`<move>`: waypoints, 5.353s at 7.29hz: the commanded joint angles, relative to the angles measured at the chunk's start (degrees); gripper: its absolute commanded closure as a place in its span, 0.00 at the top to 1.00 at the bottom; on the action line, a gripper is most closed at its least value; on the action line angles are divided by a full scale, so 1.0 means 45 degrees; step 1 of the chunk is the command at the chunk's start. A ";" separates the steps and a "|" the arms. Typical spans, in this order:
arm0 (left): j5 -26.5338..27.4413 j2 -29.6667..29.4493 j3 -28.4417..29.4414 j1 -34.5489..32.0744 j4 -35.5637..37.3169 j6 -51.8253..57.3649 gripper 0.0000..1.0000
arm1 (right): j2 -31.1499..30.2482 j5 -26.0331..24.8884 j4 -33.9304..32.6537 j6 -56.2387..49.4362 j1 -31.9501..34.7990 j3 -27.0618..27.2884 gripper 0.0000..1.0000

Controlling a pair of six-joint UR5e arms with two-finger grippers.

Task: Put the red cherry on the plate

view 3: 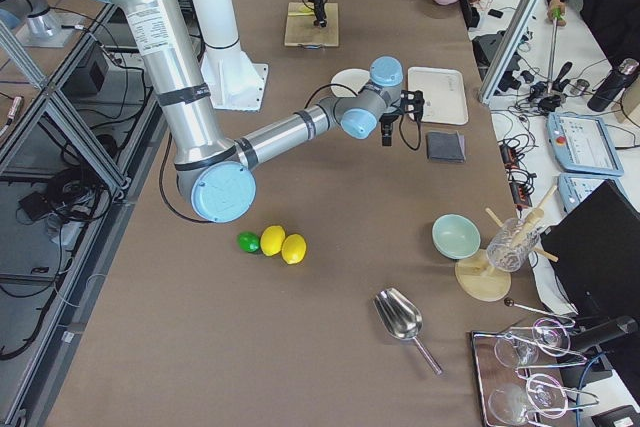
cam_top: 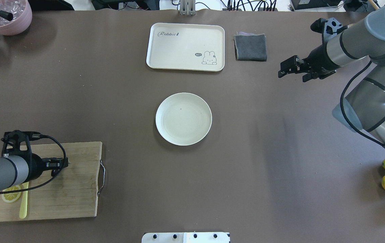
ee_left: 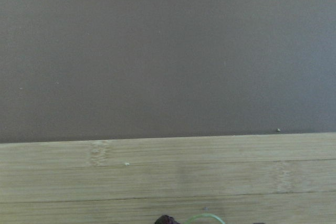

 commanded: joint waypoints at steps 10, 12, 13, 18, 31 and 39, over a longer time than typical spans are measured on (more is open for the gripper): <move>-0.1350 -0.3064 -0.0752 -0.1778 0.1223 0.0092 0.00 | -0.0017 -0.0066 0.0000 0.0007 -0.0039 0.0031 1.00; -0.1273 -0.7956 0.0546 -0.1760 0.4985 -0.0063 0.00 | -0.0037 -0.0066 0.0019 -0.0012 -0.0039 -0.0105 1.00; -0.1233 -0.9354 0.2065 -0.1643 0.4983 -0.0064 0.00 | -0.0037 -0.0085 0.0000 -0.0012 -0.0039 -0.0106 1.00; -0.0962 -1.1848 0.6024 -0.0862 0.3714 -0.0044 0.00 | -0.0018 -0.0105 0.0000 0.0007 -0.0078 -0.0164 1.00; -0.3351 -0.8768 0.3057 -0.6141 0.3969 0.6663 0.98 | -0.0445 0.0540 -0.5305 -0.6324 0.2808 -0.0124 1.00; -0.9587 -0.5367 0.4437 -1.3739 0.6858 1.4933 0.98 | -0.3514 0.1594 -0.5469 -1.1907 0.6971 -0.1004 1.00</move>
